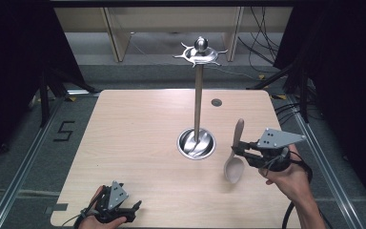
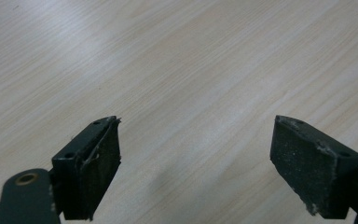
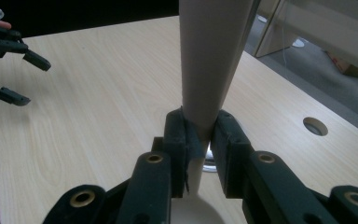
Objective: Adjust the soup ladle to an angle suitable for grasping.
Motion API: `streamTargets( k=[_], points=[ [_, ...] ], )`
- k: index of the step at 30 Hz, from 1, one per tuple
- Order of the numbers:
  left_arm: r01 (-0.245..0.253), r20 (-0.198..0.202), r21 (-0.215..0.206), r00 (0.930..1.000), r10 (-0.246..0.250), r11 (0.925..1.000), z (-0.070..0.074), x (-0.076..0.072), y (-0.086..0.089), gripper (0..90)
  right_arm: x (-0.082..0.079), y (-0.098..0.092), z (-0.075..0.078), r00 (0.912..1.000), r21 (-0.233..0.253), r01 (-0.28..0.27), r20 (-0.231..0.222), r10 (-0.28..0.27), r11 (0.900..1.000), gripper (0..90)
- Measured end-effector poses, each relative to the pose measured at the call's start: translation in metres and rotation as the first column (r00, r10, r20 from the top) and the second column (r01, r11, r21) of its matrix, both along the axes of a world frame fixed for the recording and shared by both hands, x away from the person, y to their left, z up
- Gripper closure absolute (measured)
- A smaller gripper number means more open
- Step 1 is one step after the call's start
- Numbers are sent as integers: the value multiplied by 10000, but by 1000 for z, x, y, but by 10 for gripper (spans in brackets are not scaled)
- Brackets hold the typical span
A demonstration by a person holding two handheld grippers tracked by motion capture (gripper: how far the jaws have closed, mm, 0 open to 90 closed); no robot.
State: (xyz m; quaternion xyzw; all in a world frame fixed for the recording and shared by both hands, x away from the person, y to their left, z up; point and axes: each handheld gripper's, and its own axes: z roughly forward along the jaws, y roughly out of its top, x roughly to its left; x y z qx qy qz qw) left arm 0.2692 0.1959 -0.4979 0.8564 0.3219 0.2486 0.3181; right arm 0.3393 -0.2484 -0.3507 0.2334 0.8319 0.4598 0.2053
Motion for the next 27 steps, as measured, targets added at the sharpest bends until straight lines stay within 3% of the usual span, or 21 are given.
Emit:
streamTargets(
  k=[8,12,14,17,18,23,27],
  points=[
    [44,19,21,10000,-44,10000,0,0,0,156,2,0,3,10000,225,75,51,-76,9997,769],
    [-154,-53,-157,9999,153,9998,-1,-2,-1,156,3,1,5,9994,329,182,300,-192,9993,770],
    [-91,0,-55,10000,91,9999,0,-1,-1,156,2,1,6,9998,330,159,109,-163,9993,769],
    [-77,-20,-85,10000,77,9999,0,-1,-1,156,4,1,8,9990,359,198,401,-212,9992,770],
    [-36,-14,-37,10000,36,10000,0,-1,-1,156,3,3,8,9994,457,224,258,-236,9987,769],
    [4,-5,0,10000,-4,10000,0,0,0,156,5,4,12,9994,355,85,339,-97,9993,769],
    [9,-13,5,10000,-9,10000,0,0,0,156,6,7,13,9990,578,248,369,-269,9980,769]
  ],
)
